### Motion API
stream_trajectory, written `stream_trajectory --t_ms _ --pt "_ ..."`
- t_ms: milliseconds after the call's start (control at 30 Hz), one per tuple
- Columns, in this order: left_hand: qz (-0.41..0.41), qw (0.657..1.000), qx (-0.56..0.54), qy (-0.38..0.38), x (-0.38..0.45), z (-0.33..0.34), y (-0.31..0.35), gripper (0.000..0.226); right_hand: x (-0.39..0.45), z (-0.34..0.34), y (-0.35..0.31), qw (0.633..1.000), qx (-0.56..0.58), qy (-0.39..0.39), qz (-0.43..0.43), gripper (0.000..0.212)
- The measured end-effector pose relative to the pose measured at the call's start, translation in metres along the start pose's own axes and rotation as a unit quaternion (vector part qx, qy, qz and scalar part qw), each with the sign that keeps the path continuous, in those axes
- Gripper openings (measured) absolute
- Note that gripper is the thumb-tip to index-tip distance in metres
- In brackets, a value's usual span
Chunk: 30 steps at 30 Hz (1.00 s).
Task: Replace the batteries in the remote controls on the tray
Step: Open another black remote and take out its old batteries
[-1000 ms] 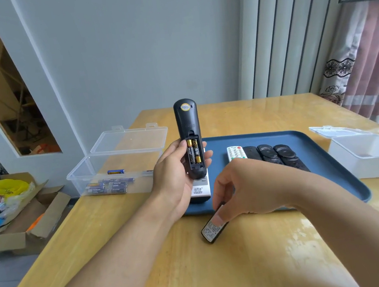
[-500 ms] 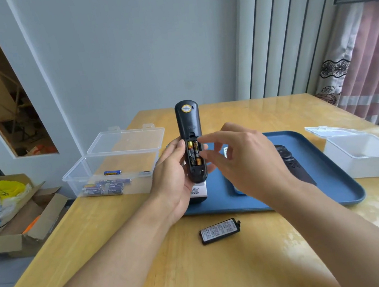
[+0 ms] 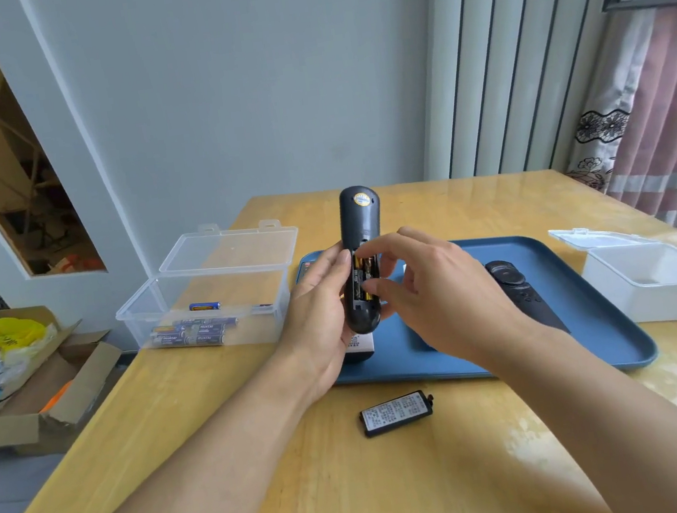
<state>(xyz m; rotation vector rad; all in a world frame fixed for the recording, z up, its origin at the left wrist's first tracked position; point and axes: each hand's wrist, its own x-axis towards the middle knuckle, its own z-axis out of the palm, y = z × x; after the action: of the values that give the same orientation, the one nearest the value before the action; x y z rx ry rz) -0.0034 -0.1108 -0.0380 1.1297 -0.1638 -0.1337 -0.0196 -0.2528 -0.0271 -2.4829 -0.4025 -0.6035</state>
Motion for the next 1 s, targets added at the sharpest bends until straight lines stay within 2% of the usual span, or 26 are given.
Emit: stream_trajectory --t_ms 200,300,400,600,800,900,1000 --pt "0.009 1.0 0.003 -0.021 -0.002 0.003 -0.005 0.041 0.002 -0.002 0.0 0.998 0.056 0.009 0.006 0.004" --pt "0.015 0.999 -0.006 -0.031 -0.003 0.005 -0.003 0.04 0.0 0.002 -0.005 0.998 0.058 0.013 0.005 0.012" --pt "0.014 0.999 -0.031 -0.034 -0.003 0.005 0.0 0.04 -0.001 0.004 -0.006 0.995 0.081 0.049 0.023 0.012" --pt "0.017 0.998 -0.056 -0.035 -0.001 0.005 -0.001 0.04 0.0 0.001 -0.009 0.974 0.191 0.086 0.087 0.018" --pt "0.038 0.998 -0.015 -0.054 0.0 0.005 -0.003 0.041 0.0 -0.001 -0.012 0.928 0.332 0.067 0.157 0.023" --pt "0.046 0.997 0.009 -0.056 0.002 0.004 -0.002 0.04 0.0 -0.003 -0.013 0.878 0.43 0.046 0.205 0.027" --pt "0.046 0.997 0.029 -0.047 0.002 0.003 -0.002 0.039 0.0 -0.003 -0.012 0.849 0.468 0.01 0.246 0.025"
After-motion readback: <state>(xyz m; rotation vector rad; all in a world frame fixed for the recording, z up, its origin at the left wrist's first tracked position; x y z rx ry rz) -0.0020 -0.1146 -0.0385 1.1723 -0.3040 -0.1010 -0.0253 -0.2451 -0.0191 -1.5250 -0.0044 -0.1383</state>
